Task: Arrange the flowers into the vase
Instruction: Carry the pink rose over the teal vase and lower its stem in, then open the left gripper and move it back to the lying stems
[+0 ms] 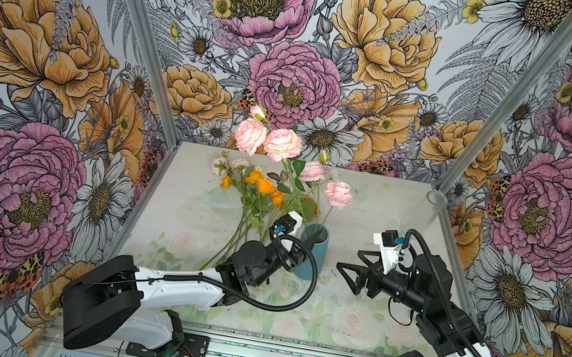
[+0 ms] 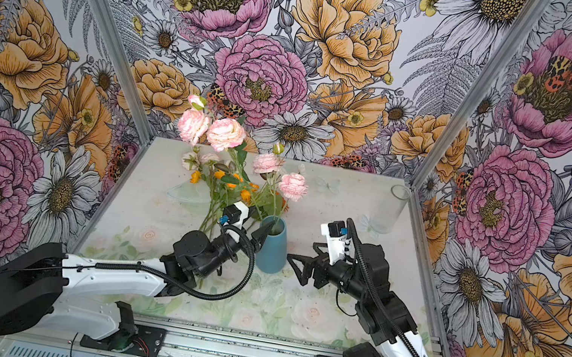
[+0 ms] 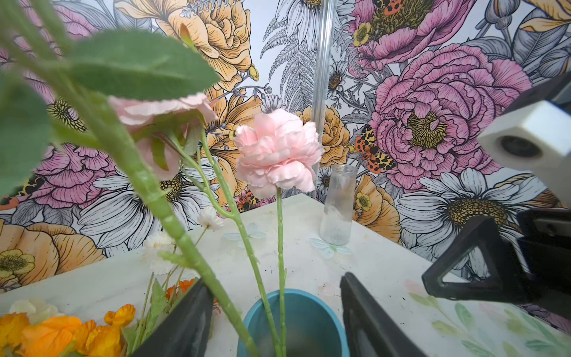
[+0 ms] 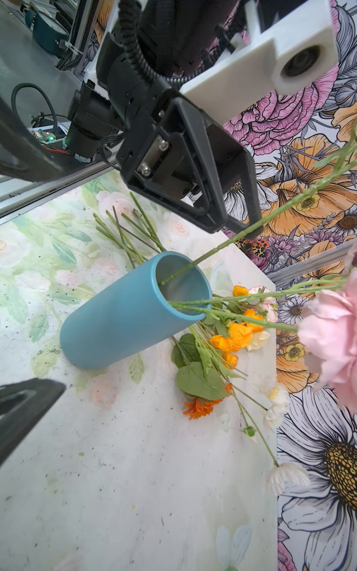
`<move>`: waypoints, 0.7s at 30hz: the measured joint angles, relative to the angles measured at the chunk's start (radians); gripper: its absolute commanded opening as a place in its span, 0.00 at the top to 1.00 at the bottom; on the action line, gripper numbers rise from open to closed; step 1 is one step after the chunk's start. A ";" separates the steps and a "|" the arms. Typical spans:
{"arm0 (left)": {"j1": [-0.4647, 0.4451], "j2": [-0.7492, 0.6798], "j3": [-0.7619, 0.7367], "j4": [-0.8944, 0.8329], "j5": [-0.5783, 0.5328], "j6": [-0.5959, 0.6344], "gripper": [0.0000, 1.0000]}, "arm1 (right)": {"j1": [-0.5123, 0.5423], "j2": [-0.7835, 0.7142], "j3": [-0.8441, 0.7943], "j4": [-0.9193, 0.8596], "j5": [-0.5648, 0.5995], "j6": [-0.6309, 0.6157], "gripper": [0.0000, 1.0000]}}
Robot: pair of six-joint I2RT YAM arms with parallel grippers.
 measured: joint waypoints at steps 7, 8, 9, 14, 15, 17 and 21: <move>0.084 -0.166 0.032 -0.223 0.062 -0.058 0.11 | -0.002 0.012 0.001 0.000 0.000 -0.009 0.01; 0.095 -0.182 0.032 -0.247 0.077 -0.066 0.09 | -0.003 0.012 0.002 0.000 0.000 -0.009 0.00; 0.101 -0.196 0.032 -0.270 0.090 -0.072 0.07 | -0.003 0.012 0.004 0.000 0.000 -0.009 0.00; 0.117 -0.227 0.056 -0.416 0.159 -0.091 0.01 | -0.003 0.017 0.032 0.000 0.000 -0.009 0.01; 0.119 -0.227 0.072 -0.453 0.167 -0.092 0.01 | -0.003 0.016 0.036 0.001 0.000 -0.009 0.00; 0.122 -0.238 0.106 -0.541 0.177 -0.094 0.01 | -0.003 0.015 0.042 0.001 -0.003 -0.009 0.01; 0.135 -0.329 0.113 -0.678 0.184 -0.088 0.06 | -0.003 -0.001 0.042 0.000 -0.011 -0.008 0.00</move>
